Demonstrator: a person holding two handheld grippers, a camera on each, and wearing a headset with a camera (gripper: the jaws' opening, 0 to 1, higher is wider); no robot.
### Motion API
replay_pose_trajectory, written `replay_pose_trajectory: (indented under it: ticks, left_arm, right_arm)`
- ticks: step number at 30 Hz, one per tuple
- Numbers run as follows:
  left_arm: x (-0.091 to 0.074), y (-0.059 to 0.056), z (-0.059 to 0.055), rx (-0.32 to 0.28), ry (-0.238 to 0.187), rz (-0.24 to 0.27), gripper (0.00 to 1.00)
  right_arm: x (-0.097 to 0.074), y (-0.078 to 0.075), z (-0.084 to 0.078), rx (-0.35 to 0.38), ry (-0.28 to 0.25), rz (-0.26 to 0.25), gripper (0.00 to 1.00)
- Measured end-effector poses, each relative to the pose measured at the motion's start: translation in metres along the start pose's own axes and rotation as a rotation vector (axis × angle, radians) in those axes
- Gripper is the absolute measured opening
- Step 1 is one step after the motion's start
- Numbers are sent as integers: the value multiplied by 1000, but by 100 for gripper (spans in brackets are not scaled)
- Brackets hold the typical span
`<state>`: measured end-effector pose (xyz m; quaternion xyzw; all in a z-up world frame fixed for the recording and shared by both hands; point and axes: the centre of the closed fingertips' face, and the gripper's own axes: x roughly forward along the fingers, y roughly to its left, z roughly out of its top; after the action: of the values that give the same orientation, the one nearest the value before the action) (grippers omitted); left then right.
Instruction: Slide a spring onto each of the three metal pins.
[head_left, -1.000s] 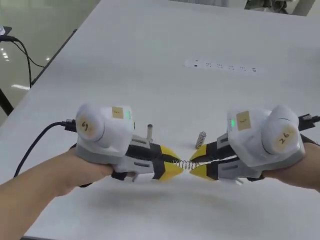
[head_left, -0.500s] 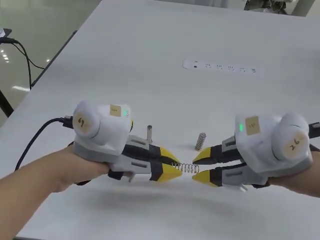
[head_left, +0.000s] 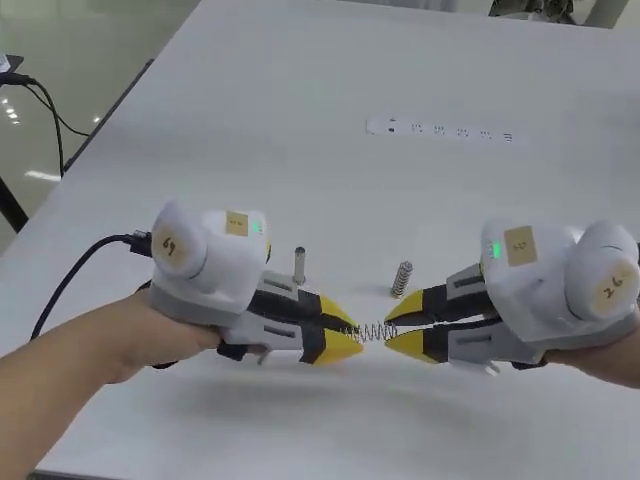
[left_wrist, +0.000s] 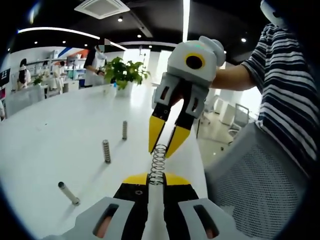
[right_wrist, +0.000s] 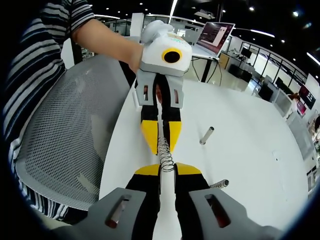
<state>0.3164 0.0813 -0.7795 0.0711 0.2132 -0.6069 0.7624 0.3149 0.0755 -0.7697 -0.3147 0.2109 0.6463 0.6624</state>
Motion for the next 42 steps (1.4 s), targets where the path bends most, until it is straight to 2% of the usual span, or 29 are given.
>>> replay_pose_trajectory:
  ticks: [5, 13, 26, 29, 33, 36, 40, 42]
  left_arm:
    - [-1, 4, 0, 9, 5, 14, 2]
    - [0, 5, -4, 21, 18, 18, 2]
    - [6, 2, -9, 31, 38, 14, 3]
    - [6, 1, -7, 29, 31, 14, 3]
    - [7, 1, -4, 26, 19, 16, 3]
    - [7, 1, 0, 21, 1, 17, 3]
    - [5, 3, 0, 23, 7, 31, 3]
    - [4, 3, -2, 13, 12, 32, 3]
  right_arm:
    - [0, -2, 5, -24, 2, -7, 7]
    - [0, 1, 19, -39, -30, 10, 7]
    - [5, 6, 34, 1, -96, 26, 7]
    - [6, 5, 41, 37, -132, 27, 7]
    - [8, 3, 46, 57, -157, 21, 7]
    - [9, 2, 53, 77, -194, 7, 7]
    - [10, 0, 53, 86, -212, -9, 7]
    - [10, 1, 53, 62, -207, -12, 7]
